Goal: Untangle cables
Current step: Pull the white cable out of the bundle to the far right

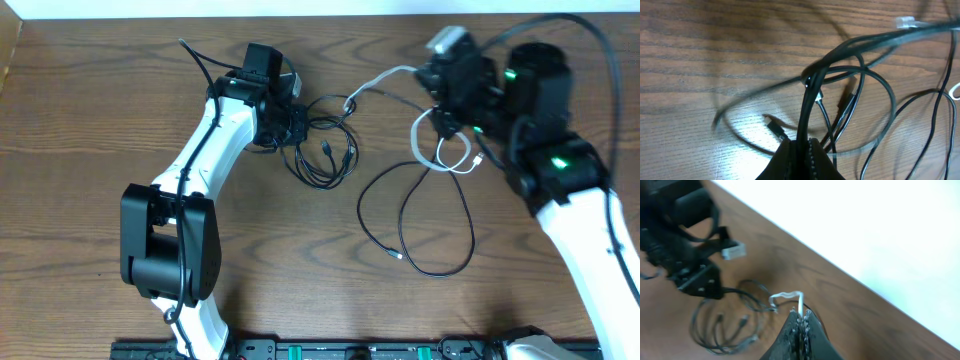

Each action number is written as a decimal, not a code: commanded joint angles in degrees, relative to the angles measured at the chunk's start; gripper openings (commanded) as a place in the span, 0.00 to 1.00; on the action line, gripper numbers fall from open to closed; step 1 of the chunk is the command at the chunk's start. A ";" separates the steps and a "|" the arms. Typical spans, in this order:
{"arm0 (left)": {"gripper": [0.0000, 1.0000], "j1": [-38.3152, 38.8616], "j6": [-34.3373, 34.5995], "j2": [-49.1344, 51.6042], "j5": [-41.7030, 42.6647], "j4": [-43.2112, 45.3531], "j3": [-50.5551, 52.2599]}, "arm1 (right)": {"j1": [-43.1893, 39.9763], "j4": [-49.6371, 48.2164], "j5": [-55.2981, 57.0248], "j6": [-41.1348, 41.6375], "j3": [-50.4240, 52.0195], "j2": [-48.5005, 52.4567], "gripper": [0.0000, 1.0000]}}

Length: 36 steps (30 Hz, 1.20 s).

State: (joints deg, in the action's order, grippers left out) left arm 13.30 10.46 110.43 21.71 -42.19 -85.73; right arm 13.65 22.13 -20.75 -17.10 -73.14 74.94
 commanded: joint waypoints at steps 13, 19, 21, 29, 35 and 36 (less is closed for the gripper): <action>0.08 0.02 -0.94 0.81 -0.55 -0.33 0.46 | -19.32 8.11 32.20 18.14 -0.35 -6.47 0.01; 0.08 0.02 -0.94 0.81 -0.55 -0.28 0.46 | -27.19 9.22 30.34 30.18 -0.35 -7.21 0.01; 0.08 0.02 -0.94 0.81 -0.55 -0.13 0.46 | -28.74 10.29 27.65 30.58 -0.28 -7.08 0.01; 0.08 0.02 -0.94 0.81 -0.55 0.68 0.46 | -29.79 18.73 24.68 30.60 -0.17 -5.01 0.01; 0.08 0.02 -0.94 0.81 -0.55 0.55 0.46 | -29.86 22.93 30.49 30.34 -0.11 -0.87 0.01; 0.08 0.02 -0.94 0.81 -0.52 0.52 0.46 | -29.90 22.56 32.41 30.34 -0.11 0.13 0.01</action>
State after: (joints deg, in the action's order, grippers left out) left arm 13.30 10.44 110.43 21.69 -41.67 -85.73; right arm -15.90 44.97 6.26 12.58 -73.10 72.79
